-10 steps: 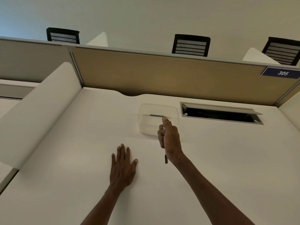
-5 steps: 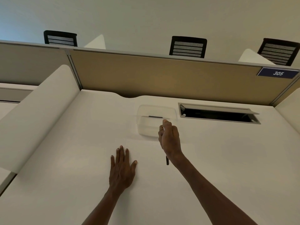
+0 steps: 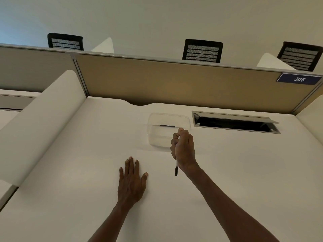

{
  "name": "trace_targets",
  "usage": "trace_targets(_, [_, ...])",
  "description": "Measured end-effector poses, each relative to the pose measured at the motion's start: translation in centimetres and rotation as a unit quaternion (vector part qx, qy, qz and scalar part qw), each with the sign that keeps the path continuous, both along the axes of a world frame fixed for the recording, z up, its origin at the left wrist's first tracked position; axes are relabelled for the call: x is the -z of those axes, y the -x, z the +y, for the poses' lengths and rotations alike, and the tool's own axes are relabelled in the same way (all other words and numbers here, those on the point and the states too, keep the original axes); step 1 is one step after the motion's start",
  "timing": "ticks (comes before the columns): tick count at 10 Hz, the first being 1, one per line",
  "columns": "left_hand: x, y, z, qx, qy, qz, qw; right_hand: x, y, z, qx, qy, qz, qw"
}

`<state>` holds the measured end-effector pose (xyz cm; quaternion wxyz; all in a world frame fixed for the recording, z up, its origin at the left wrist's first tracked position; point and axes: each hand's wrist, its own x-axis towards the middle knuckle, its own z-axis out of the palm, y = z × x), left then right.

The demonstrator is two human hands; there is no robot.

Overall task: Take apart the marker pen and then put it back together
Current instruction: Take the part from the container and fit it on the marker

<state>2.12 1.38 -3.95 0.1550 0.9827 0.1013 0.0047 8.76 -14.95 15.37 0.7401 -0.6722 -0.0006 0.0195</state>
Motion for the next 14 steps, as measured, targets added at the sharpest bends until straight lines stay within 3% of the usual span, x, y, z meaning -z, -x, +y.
trace_targets(14, [-0.24,0.10,-0.05,0.002,-0.001,-0.002,1.000,-0.30,0.37,0.24,-0.028,0.009,0.024,0.999])
